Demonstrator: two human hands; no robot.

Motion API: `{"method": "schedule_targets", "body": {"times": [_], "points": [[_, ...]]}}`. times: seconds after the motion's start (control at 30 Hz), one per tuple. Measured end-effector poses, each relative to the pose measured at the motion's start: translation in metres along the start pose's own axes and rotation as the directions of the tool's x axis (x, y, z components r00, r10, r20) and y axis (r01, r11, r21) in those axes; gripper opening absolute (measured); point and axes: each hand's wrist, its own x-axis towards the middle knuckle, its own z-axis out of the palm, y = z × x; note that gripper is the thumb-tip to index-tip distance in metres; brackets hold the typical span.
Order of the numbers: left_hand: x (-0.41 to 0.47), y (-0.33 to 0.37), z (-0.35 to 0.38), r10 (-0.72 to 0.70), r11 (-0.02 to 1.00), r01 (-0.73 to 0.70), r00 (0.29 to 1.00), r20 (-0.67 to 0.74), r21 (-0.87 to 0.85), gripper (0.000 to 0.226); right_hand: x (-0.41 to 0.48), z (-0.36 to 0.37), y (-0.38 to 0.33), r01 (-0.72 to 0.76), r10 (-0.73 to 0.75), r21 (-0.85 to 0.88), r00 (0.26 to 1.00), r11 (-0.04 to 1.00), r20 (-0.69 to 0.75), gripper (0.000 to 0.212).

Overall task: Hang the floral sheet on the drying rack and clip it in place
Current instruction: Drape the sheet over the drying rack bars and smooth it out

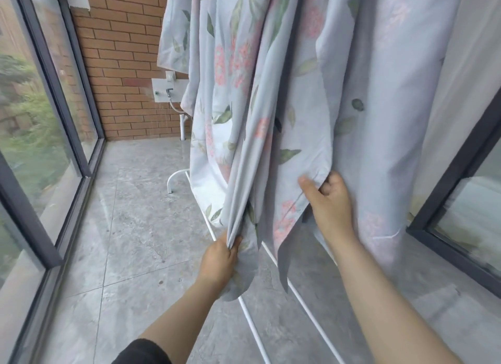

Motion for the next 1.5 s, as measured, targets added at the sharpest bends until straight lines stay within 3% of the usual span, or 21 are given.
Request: {"method": "schedule_targets", "body": {"times": [0.1, 0.2, 0.5, 0.63, 0.83, 0.93, 1.17, 1.33, 1.5], "points": [[-0.007, 0.005, 0.008, -0.003, 0.999, 0.004, 1.000, 0.013, -0.032, 0.029, -0.011, 0.000, 0.013, -0.069, 0.083, -0.151, 0.993, 0.986, 0.086, 0.023], [-0.018, 0.000, 0.009, -0.026, 0.999, 0.027, 0.999, 0.029, -0.047, 0.026, -0.023, 0.000, 0.031, -0.090, 0.132, -0.338, 0.986, 0.937, 0.104, 0.013], [-0.040, -0.028, 0.010, -0.087, 0.996, 0.088, 0.991, 0.106, -0.002, 0.020, -0.062, -0.007, 0.070, -0.102, 0.210, -0.477, 0.961, 0.873, 0.179, 0.007], [-0.031, -0.030, 0.004, -0.165, 0.986, 0.167, 0.984, 0.059, -0.027, 0.030, -0.071, -0.012, 0.071, -0.221, 0.323, -0.463, 0.934, 0.859, 0.154, 0.007], [-0.028, -0.036, -0.005, -0.251, 0.962, 0.254, 0.967, 0.037, -0.099, 0.025, -0.077, -0.008, 0.091, -0.268, 0.507, -0.716, 0.851, 0.645, 0.139, 0.071], [-0.028, -0.038, -0.007, -0.239, 0.966, 0.241, 0.971, 0.031, -0.089, 0.026, -0.080, -0.001, 0.106, -0.252, 0.467, -0.731, 0.878, 0.634, 0.103, 0.080], [-0.029, -0.047, 0.001, -0.277, 0.955, 0.278, 0.960, 0.026, -0.106, 0.016, -0.096, 0.004, 0.136, -0.250, 0.306, -0.616, 0.952, 0.747, -0.015, 0.066], [-0.027, -0.052, 0.007, -0.286, 0.951, 0.287, 0.958, 0.023, -0.112, 0.013, -0.099, 0.006, 0.147, -0.173, 0.161, -0.564, 0.984, 0.807, -0.071, 0.011], [-0.026, -0.059, 0.002, -0.300, 0.944, 0.304, 0.953, 0.050, -0.127, 0.020, -0.119, 0.008, 0.155, -0.183, 0.211, -0.465, 0.977, 0.866, 0.008, 0.009]]}}
